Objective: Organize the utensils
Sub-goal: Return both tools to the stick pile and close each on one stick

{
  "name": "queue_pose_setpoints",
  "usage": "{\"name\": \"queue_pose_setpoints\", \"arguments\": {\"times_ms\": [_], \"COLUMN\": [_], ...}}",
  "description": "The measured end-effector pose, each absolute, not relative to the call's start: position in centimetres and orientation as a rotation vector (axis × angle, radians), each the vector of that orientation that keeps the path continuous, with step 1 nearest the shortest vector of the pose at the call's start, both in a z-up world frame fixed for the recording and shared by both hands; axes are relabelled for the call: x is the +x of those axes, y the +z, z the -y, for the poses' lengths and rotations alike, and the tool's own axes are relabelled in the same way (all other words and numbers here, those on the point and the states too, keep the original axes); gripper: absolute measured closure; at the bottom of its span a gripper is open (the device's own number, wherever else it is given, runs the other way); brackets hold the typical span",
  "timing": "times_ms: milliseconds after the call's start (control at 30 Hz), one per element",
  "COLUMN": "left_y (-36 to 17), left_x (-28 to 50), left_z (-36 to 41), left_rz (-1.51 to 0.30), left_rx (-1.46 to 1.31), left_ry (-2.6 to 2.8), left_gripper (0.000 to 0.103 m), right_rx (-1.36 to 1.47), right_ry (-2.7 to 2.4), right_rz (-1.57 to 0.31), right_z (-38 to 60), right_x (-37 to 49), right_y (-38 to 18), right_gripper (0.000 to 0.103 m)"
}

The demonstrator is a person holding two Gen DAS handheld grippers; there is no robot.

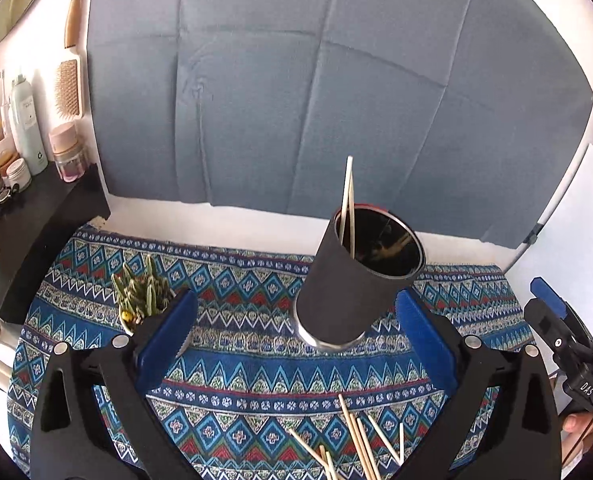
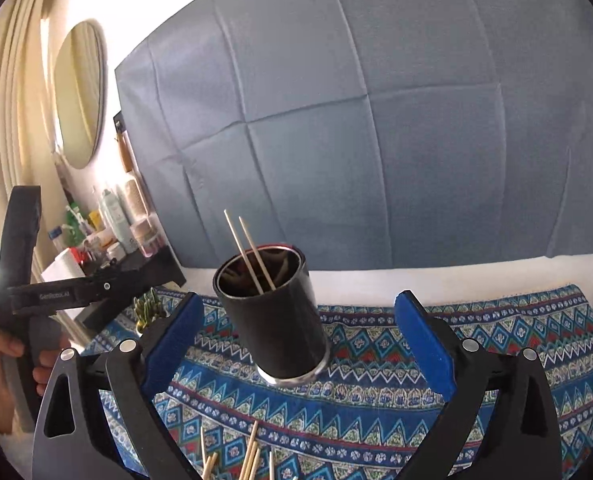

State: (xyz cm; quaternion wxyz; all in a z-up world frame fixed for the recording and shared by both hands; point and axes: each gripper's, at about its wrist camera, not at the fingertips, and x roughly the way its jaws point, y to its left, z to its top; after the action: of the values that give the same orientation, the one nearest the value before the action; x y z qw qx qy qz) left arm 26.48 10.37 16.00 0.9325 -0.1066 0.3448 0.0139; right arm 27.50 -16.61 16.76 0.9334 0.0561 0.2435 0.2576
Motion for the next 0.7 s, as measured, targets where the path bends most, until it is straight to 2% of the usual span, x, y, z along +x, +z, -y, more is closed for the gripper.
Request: {"name": "queue_pose_setpoints", "arguments": {"times_ms": [333, 700], "left_y": [10.6, 3.9], "left_x": [23.8, 22.1], "left_z": [-8.8, -7.6], "left_rz": [-0.82, -0.989], "left_rx": [-0.033, -0.054], "left_ry": [0.081, 0.02], "left_gripper": [0.006, 0.006], "right_rx": [0.041, -0.025], "right_ry": [0.5, 0.485], "right_rz": [-0.637, -0.864], "right_z": [17.4, 16.8], "right_x": [25.4, 24.4], "right_y": [12.3, 4.9], "right_gripper": [0.011, 0.011]}}
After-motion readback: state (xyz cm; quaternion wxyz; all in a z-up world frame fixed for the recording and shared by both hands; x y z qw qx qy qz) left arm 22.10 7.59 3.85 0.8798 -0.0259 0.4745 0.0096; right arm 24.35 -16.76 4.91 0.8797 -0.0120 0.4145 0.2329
